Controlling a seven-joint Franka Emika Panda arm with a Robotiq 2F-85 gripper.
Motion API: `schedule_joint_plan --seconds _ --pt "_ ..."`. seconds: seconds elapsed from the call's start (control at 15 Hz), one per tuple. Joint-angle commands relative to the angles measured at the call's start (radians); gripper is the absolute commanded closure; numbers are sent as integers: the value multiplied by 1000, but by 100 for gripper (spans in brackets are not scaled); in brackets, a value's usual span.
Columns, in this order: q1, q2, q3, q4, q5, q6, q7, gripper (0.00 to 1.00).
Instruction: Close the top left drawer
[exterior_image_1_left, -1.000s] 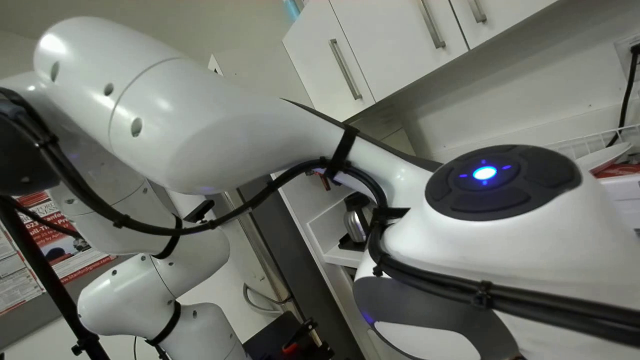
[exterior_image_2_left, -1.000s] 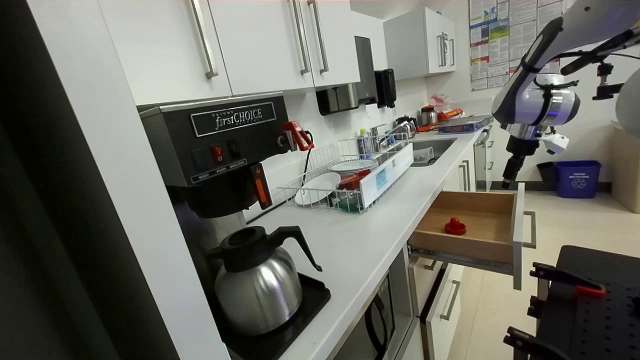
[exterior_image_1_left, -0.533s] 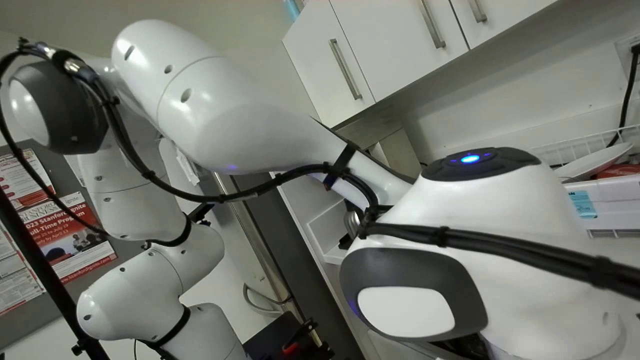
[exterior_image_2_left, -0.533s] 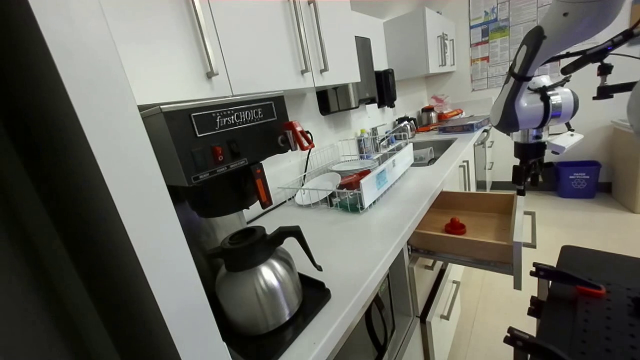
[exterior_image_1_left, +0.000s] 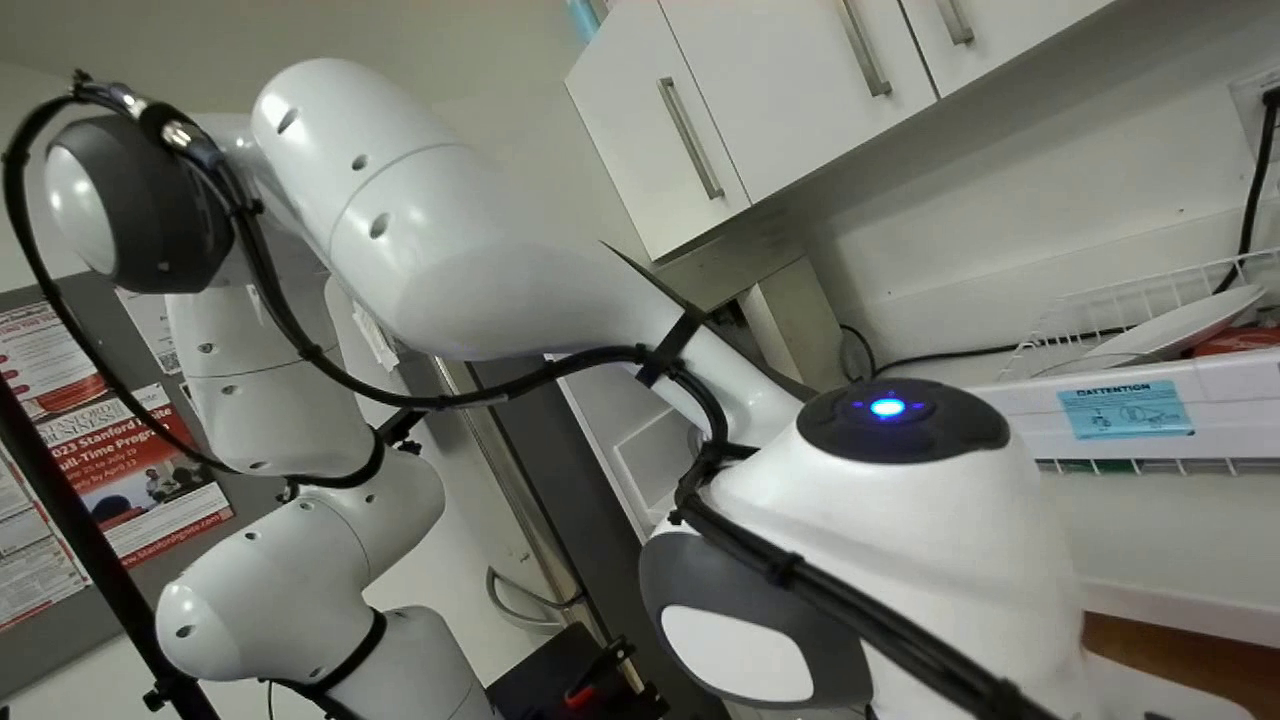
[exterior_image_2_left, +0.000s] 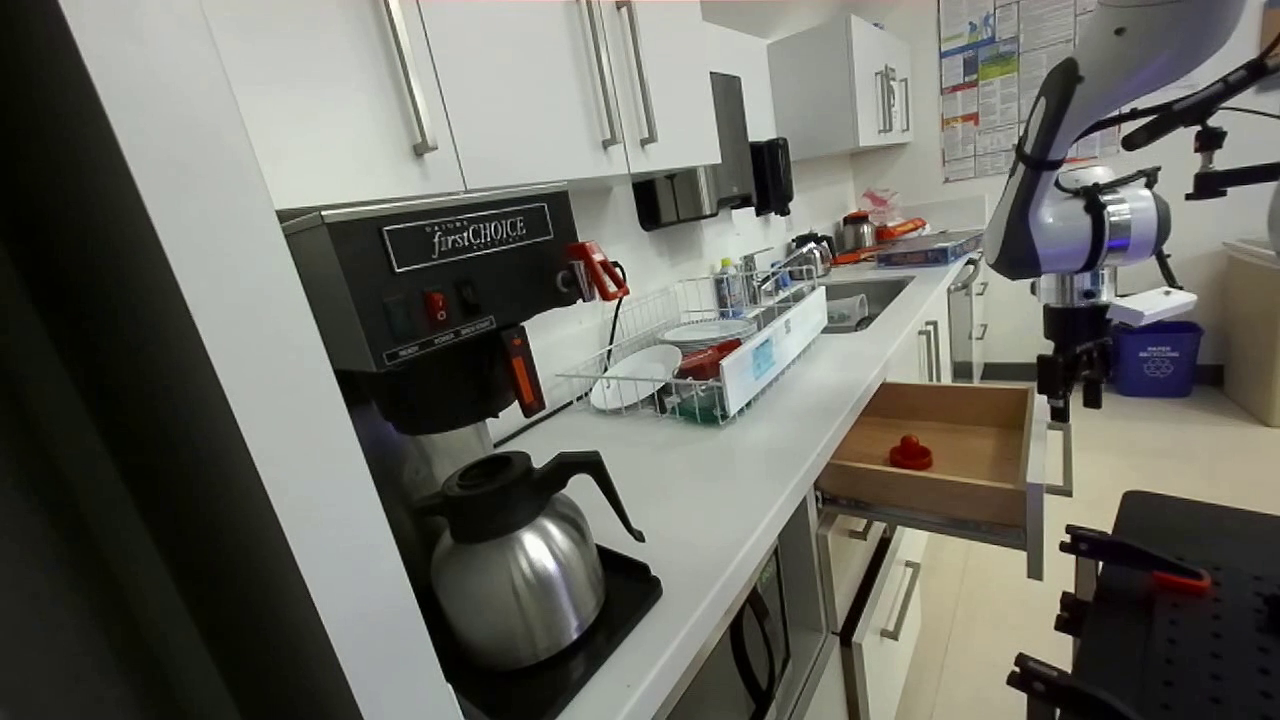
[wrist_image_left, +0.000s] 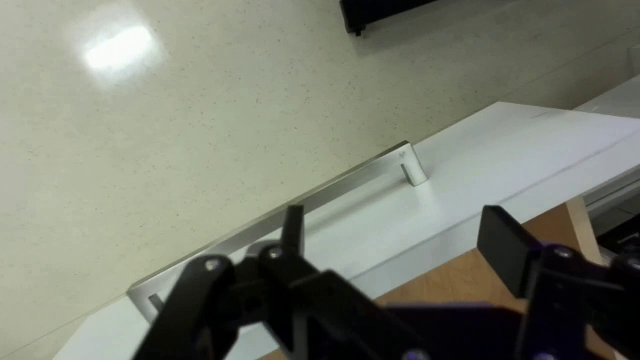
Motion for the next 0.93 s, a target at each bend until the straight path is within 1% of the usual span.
schedule_joint_plan --seconds 0.0,0.13,0.33,0.4,0.47,0.53,0.6,0.87 --pt "-78 21 84 -37 162 88 -168 44" --pt "-123 52 135 -25 235 119 -259 59" --pt "-175 90 182 -11 288 135 -334 81" --pt "-196 96 202 -8 311 134 -363 88" --pt "-225 107 230 -4 344 141 -400 96" --pt "-251 120 256 1 379 147 -438 99" --pt "-281 139 284 10 418 152 -478 100" --pt "-421 237 409 52 563 191 -647 99"
